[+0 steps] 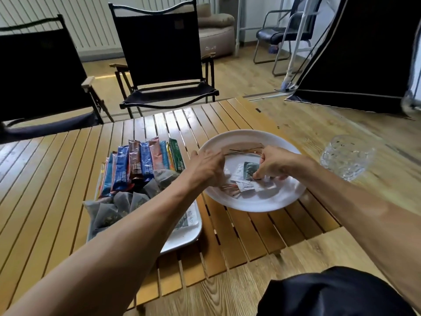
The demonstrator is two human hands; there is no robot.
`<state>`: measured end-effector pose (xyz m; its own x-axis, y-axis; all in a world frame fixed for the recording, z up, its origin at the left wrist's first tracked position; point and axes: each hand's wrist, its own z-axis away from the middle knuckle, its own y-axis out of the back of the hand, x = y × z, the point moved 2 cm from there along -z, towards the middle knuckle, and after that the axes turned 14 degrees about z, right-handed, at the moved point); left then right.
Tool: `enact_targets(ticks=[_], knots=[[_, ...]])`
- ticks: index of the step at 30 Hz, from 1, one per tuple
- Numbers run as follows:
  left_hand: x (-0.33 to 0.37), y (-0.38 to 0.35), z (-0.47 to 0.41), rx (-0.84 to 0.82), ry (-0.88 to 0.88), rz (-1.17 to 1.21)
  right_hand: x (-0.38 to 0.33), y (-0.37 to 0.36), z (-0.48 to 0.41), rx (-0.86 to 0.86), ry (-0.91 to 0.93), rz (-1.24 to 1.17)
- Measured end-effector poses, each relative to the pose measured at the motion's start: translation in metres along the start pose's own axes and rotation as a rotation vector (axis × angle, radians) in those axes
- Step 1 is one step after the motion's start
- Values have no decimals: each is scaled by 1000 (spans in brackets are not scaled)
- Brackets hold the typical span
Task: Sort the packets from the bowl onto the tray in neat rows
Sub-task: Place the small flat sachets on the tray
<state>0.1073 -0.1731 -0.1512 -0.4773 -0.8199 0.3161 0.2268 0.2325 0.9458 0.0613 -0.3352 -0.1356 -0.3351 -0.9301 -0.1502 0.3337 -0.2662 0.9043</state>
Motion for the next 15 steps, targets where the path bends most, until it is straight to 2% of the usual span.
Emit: enact_targets(ticks=[4, 7, 10, 13, 15], knots=[[3, 4, -2, -88, 87, 9, 9, 2, 4, 81, -3, -201], [3, 5, 1, -69, 123, 26, 14, 3, 6, 160, -53, -341], [7, 12, 3, 97, 125, 90, 19, 4, 8, 240, -101, -317], [20, 17, 3, 390, 37, 178, 19, 2, 15, 395, -175, -69], [29, 11, 3, 450, -41, 169, 14, -3, 21, 437, -148, 18]])
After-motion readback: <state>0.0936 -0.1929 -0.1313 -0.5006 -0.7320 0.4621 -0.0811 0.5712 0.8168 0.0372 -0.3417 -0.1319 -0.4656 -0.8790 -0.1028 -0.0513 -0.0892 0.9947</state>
